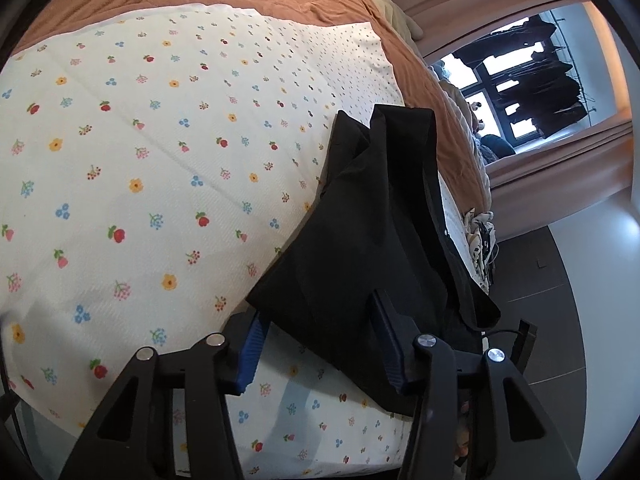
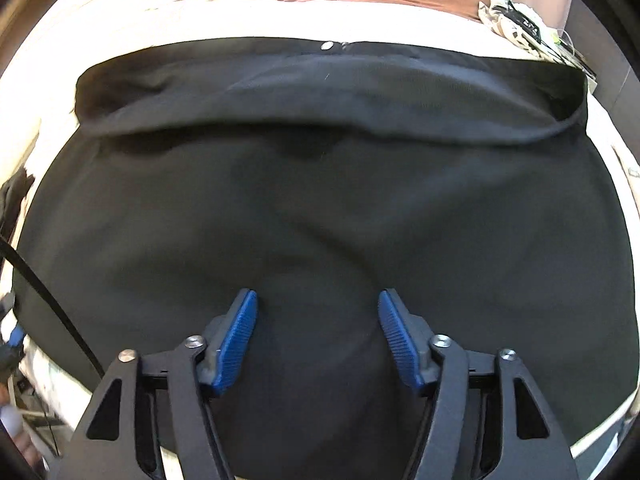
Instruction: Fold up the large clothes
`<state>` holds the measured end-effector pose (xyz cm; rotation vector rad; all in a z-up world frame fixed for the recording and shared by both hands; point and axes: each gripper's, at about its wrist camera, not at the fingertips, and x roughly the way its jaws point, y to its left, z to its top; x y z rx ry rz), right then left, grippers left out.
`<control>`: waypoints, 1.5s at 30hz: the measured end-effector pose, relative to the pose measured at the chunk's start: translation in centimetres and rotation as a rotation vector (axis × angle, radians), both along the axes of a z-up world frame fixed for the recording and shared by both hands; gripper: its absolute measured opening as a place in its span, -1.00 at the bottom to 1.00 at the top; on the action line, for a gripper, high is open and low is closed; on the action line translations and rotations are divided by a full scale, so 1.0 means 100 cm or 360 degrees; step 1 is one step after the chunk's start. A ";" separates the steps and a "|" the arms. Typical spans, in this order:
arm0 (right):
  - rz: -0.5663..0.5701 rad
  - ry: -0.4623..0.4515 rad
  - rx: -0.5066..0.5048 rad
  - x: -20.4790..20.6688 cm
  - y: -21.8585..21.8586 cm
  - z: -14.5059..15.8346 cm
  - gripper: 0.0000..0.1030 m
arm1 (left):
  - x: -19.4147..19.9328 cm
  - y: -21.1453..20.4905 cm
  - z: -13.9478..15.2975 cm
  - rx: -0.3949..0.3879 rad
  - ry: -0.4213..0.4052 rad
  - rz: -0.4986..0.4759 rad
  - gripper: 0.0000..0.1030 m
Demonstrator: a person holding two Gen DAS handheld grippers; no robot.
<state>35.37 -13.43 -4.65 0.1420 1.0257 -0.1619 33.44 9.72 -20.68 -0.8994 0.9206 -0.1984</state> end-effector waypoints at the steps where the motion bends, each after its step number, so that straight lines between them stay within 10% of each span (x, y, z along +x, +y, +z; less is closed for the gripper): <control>1: -0.0015 0.0005 0.0008 0.012 -0.005 -0.001 0.01 | 0.002 0.001 0.000 0.0001 0.0002 0.0013 -0.01; 29: -0.0104 0.0009 -0.0076 0.214 -0.064 -0.028 -0.03 | 0.034 -0.008 -0.004 -0.0060 0.0044 0.0095 -0.01; 45: 0.0014 -0.0199 0.0250 0.071 -0.084 0.011 -0.03 | 0.047 -0.016 -0.018 -0.0222 0.0123 0.0098 -0.03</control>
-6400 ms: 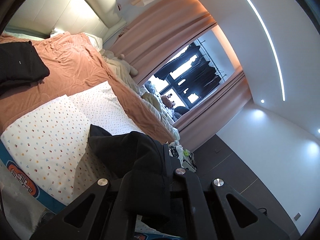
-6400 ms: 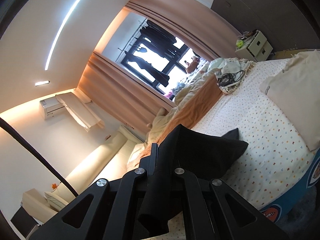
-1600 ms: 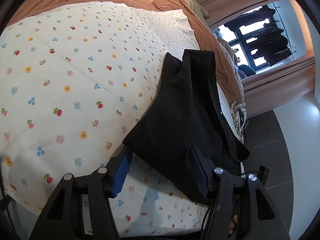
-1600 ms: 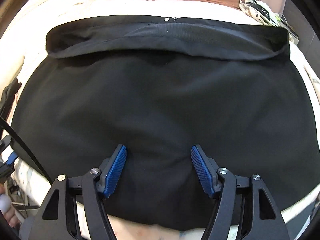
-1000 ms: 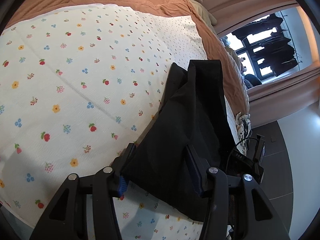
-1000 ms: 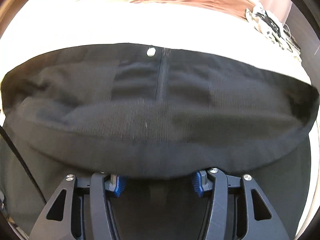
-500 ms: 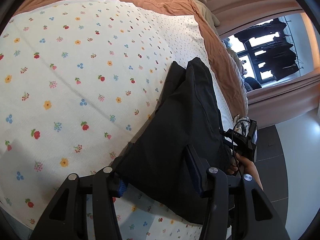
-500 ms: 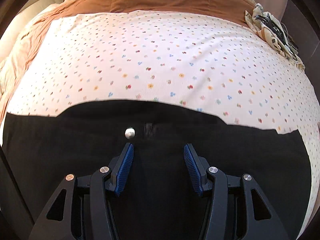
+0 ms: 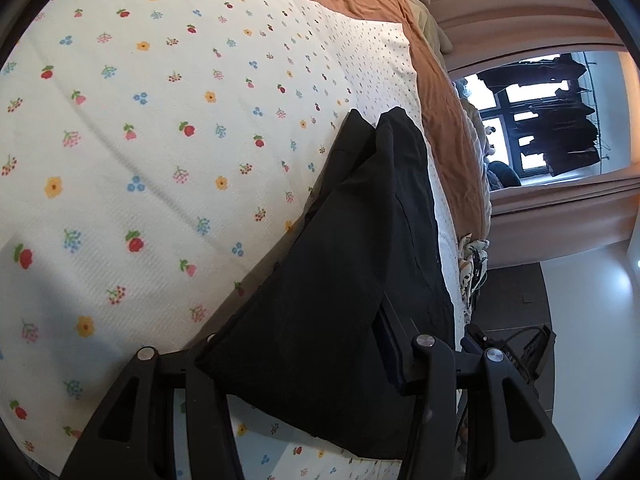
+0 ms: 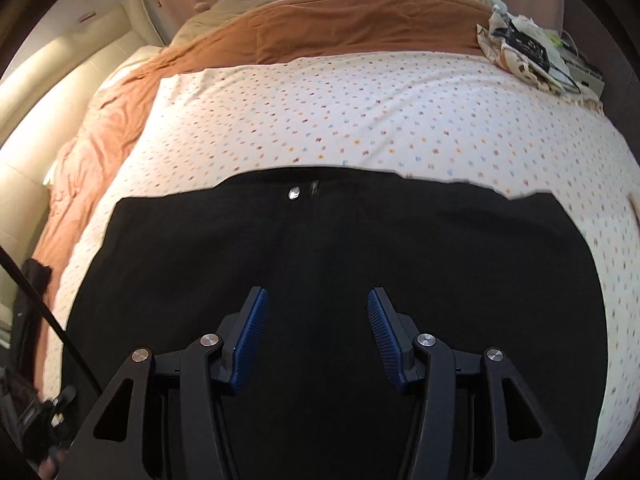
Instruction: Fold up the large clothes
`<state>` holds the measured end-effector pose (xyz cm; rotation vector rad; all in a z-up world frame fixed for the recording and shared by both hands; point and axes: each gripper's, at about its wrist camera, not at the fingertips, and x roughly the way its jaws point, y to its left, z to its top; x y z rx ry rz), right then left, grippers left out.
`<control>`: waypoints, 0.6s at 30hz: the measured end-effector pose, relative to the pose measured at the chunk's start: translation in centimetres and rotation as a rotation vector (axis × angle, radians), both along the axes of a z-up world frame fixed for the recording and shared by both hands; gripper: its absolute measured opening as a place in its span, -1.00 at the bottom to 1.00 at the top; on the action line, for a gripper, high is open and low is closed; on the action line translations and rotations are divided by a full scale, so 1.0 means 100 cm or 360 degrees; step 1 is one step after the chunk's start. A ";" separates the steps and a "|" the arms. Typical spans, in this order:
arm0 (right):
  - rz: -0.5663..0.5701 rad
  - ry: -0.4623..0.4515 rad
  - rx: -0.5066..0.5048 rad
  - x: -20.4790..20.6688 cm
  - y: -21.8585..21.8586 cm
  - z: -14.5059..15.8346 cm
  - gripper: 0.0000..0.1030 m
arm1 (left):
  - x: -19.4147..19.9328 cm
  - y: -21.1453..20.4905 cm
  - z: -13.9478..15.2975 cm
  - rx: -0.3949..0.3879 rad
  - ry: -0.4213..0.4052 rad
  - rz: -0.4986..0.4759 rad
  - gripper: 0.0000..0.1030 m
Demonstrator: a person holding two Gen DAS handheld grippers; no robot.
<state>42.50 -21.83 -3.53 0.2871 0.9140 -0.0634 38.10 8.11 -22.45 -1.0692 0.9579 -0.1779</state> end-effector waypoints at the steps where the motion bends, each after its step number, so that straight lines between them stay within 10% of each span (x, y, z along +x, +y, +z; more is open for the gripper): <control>1: 0.0009 0.0001 0.0032 -0.014 0.001 -0.004 -0.03 | 0.000 -0.002 0.001 -0.0001 -0.0002 -0.0010 -0.03; 7: 0.0034 0.0014 0.0246 -0.071 -0.015 0.006 -0.03 | 0.000 -0.010 0.008 0.0034 -0.0030 -0.0032 -0.62; 18: 0.0126 0.0026 0.0248 -0.131 -0.003 -0.002 -0.04 | 0.005 -0.040 0.083 0.0108 -0.0296 -0.0091 -0.75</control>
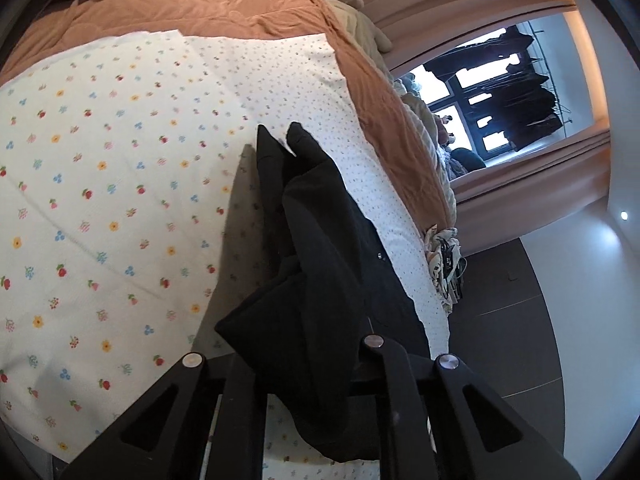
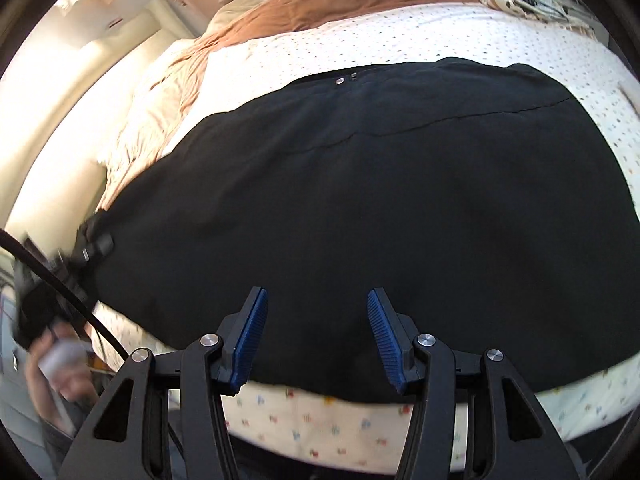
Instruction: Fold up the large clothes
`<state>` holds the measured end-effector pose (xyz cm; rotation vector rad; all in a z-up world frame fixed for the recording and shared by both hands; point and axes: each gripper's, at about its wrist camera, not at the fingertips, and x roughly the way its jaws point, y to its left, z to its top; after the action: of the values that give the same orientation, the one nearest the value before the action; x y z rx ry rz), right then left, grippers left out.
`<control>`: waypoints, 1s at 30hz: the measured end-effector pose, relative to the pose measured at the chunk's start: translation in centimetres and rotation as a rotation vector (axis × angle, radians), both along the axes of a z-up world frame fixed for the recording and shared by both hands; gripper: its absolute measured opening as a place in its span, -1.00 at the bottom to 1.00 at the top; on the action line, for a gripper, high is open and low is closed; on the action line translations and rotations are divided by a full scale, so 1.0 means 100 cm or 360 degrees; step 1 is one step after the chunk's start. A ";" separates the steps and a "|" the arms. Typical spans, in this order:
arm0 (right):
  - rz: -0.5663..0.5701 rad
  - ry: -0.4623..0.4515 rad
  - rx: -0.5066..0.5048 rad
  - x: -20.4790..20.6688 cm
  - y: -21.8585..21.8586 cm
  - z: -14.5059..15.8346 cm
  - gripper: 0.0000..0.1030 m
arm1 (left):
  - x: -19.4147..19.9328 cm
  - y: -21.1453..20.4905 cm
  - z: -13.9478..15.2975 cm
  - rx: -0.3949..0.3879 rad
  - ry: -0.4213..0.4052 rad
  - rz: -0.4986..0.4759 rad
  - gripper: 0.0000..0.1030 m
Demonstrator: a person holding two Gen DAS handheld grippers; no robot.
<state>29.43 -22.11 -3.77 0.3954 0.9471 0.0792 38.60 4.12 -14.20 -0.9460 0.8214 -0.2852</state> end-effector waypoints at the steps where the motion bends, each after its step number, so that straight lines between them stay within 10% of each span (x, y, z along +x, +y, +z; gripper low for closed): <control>1: 0.0017 0.0010 0.0008 -0.001 0.001 -0.003 -0.14 | 0.000 -0.003 0.006 -0.0002 -0.0023 -0.0011 -0.76; 14: -0.0046 0.0082 0.0234 0.024 -0.036 -0.048 -0.38 | 0.006 -0.083 0.097 0.0087 -0.0289 -0.0280 -0.77; 24: -0.0149 -0.0045 0.0417 -0.005 -0.090 -0.020 -0.38 | 0.019 -0.163 0.142 0.0139 -0.0388 -0.0537 -0.77; 30: -0.0344 -0.0210 0.0380 -0.052 -0.153 0.007 0.32 | 0.028 -0.223 0.148 0.0163 -0.0380 -0.0715 -0.77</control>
<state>24.20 -37.41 -3.05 0.7026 0.7619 0.0209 41.41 -18.14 0.56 -0.6086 0.8123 -0.7243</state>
